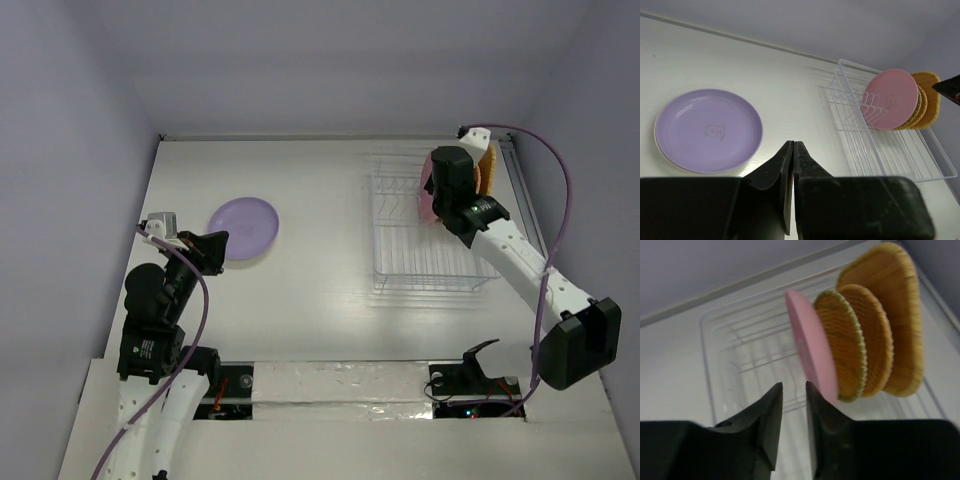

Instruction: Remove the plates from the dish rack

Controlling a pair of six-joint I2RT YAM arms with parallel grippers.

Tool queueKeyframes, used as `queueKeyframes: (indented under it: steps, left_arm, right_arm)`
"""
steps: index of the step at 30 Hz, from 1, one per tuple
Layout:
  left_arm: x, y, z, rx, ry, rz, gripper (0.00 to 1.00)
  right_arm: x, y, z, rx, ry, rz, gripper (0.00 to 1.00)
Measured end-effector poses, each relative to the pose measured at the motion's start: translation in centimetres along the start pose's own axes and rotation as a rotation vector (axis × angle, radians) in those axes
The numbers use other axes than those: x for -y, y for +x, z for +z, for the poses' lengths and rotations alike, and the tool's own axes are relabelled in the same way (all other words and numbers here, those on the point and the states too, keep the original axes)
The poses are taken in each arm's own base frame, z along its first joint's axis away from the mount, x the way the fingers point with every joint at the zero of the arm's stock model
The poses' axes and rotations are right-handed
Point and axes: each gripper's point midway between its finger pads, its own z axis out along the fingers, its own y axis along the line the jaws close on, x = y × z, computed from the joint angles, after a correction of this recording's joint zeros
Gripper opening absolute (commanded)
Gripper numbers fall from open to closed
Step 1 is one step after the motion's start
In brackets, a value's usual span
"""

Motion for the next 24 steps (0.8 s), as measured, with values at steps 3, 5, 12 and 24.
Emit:
queueKeyframes:
  steps: [3, 5, 12, 24]
  left_arm:
    - [-0.1, 0.0, 0.0, 0.002, -0.003, 0.000, 0.01]
    - [-0.1, 0.0, 0.0, 0.002, -0.004, 0.001, 0.08]
    - [-0.2, -0.1, 0.0, 0.004, -0.009, 0.000, 0.14]
    - [-0.3, -0.1, 0.0, 0.006, -0.013, 0.000, 0.16]
  right_arm:
    - [3.3, -0.2, 0.4, 0.003, 0.105, -0.043, 0.63]
    - [4.3, 0.3, 1.0, -0.012, 0.142, -0.076, 0.64]
    - [6.4, 4.7, 5.0, -0.139, 0.242, -0.194, 0.52]
    - [7.4, 5.7, 7.4, -0.215, 0.329, -0.332, 0.13]
